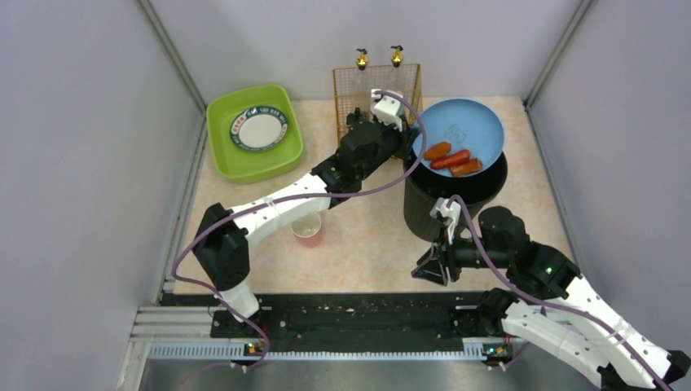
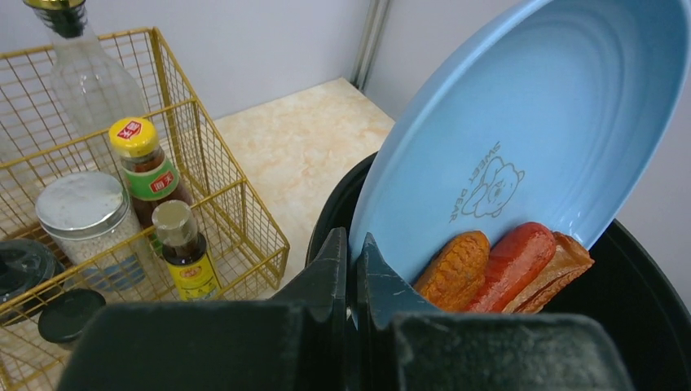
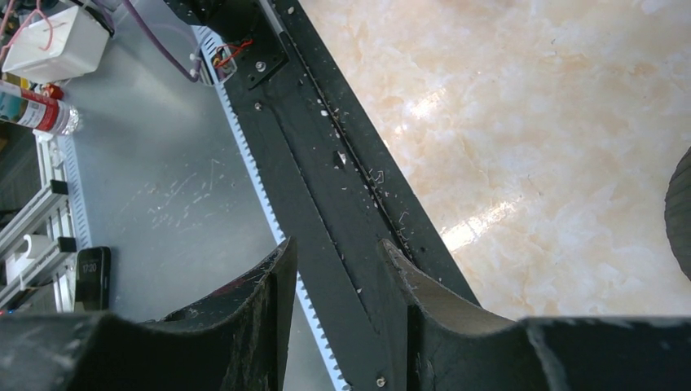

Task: Clear the kitchen counter

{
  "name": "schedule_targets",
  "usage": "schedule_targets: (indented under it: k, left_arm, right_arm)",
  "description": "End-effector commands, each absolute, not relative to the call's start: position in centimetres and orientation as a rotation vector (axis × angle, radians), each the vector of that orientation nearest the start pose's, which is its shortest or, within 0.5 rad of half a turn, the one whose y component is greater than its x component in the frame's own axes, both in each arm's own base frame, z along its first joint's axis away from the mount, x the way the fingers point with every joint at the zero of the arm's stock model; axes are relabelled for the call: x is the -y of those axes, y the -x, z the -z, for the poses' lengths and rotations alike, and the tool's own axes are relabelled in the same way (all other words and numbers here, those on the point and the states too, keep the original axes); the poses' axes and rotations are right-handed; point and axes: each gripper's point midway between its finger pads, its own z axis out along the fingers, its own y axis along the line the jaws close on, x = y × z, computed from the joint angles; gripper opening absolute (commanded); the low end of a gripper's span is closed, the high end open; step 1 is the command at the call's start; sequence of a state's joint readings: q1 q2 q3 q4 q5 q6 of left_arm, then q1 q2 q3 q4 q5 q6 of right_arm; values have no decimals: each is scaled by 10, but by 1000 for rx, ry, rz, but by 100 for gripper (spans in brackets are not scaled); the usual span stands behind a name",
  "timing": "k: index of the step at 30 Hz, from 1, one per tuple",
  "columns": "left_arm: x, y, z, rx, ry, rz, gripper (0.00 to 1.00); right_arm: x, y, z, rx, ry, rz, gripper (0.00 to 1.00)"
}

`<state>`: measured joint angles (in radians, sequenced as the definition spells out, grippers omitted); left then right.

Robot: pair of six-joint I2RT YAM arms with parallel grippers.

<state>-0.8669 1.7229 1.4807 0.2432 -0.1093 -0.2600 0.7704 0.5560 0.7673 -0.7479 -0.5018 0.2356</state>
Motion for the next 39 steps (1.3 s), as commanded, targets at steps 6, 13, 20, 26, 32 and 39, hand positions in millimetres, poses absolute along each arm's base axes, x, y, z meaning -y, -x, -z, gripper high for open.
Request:
schedule_targets:
  k: [6,13,20,26,32,39]
  left_arm:
    - [406,-338,-440,-1148,-347,774,0]
    - [399,-331,-442,-1024,-364,635,0]
    - [393,-323,-448,-911,-355,567,0]
    - [393,-321,-454,-907,-357,564,0]
    - [384,-319,-466,-944,-338,564,0]
    - [366,-317,-486,-999,-300,552,0]
  right_arm:
    - [-203,-77,-241,-1947,903,-1108,41]
    - [-203,-77,-243,-1941,897,-1107,41]
    - [-201,-73,-249,-1923,911,-1115,41]
    - [-197,-70,-260,-1897,910,-1109,43]
    - [-192,-71,-271,-1864,883,-1093,45]
    - [-186,-70,-296,-1802,859,-1077,47]
